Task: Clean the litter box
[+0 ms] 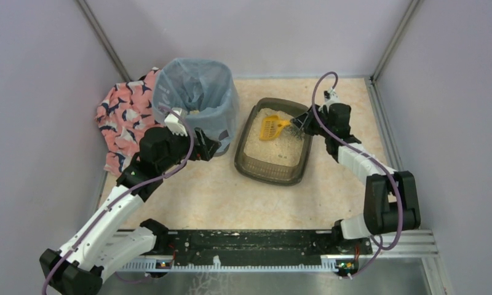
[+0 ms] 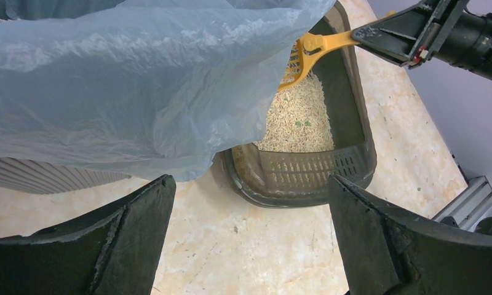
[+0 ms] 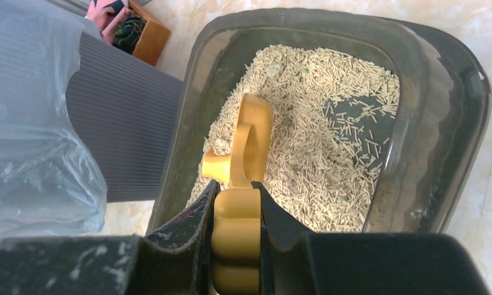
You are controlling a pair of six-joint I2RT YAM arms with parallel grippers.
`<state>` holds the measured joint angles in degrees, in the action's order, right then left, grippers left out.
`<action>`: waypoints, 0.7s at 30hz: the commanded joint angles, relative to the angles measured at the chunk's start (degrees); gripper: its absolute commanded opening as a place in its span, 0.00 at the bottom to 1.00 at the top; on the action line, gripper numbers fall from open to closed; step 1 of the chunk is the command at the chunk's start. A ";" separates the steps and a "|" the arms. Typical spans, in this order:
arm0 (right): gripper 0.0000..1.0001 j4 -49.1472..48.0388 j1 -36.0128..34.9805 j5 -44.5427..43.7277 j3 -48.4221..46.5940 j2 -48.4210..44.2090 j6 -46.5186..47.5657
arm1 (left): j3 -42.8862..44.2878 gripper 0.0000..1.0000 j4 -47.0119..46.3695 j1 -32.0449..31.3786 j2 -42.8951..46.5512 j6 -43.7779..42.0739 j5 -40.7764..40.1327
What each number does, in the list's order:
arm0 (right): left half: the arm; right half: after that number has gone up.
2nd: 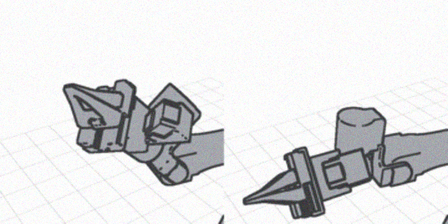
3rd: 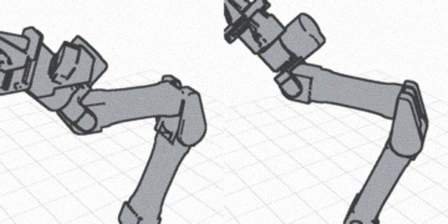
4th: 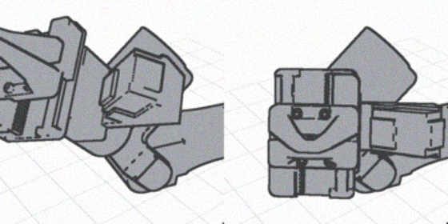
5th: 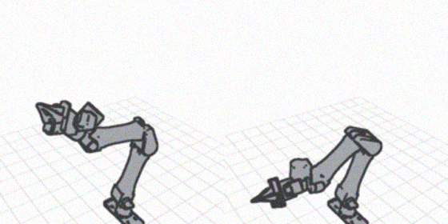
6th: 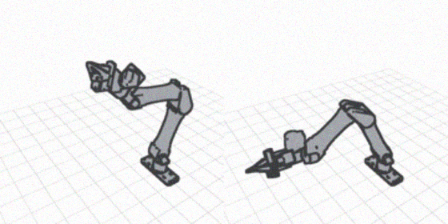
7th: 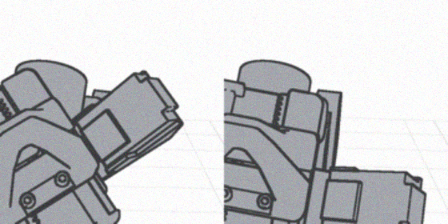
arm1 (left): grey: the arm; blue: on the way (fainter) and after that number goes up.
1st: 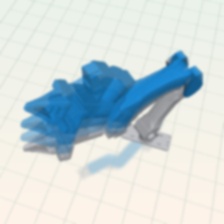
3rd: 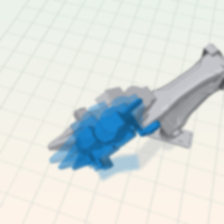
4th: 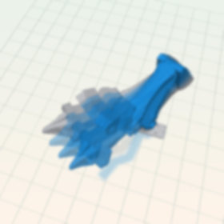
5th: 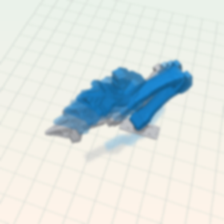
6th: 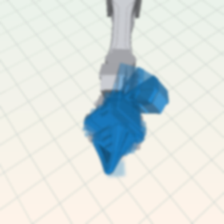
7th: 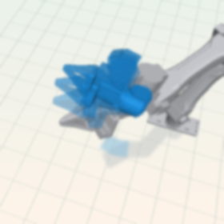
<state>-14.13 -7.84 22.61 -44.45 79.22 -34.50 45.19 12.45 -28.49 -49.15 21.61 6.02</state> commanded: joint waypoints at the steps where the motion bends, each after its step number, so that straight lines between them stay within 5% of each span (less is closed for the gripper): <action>1: 0.00 -4.50 -1.23 -0.10 -5.99 3.60 1.55 | 0.07 0.99 -0.72 0.19 0.96 0.11 -0.22; 12: 0.00 -6.65 -6.70 -2.02 -6.86 11.73 2.18 | 0.10 0.99 -0.16 0.26 0.91 -0.42 -1.10; 21: 0.00 -7.89 -8.56 -5.40 -0.12 9.30 3.27 | -0.11 0.99 -0.67 0.22 0.56 -0.33 -0.77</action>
<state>-24.99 -13.28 19.40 -47.81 89.73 -33.45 45.17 12.51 -28.49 -49.06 21.56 5.32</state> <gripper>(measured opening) 0.201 0.988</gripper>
